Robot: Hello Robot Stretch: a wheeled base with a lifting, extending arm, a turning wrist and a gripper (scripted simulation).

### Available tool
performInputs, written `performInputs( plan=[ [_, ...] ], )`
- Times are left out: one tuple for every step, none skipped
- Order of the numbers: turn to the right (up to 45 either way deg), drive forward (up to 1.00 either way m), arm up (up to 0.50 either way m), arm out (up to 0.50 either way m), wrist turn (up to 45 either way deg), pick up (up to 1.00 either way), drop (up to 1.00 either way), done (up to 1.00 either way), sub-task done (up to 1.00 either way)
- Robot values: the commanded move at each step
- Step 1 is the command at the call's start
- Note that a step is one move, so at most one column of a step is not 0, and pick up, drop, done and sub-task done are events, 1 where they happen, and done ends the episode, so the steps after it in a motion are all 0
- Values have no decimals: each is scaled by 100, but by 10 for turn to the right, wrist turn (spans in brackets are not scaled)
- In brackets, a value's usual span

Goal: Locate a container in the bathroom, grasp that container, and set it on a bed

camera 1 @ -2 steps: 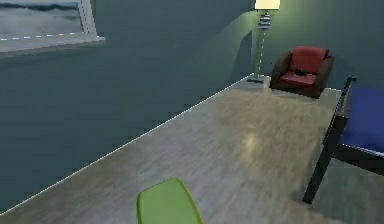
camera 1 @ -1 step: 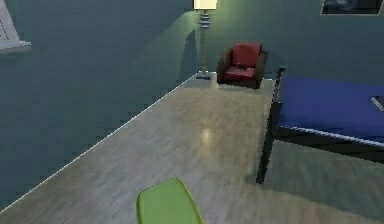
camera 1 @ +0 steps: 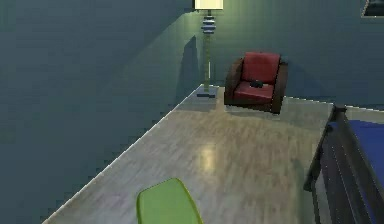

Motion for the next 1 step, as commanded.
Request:
performInputs(
  plan=[
    [90,0,0,0,0,0,0,0,0]
  ],
)
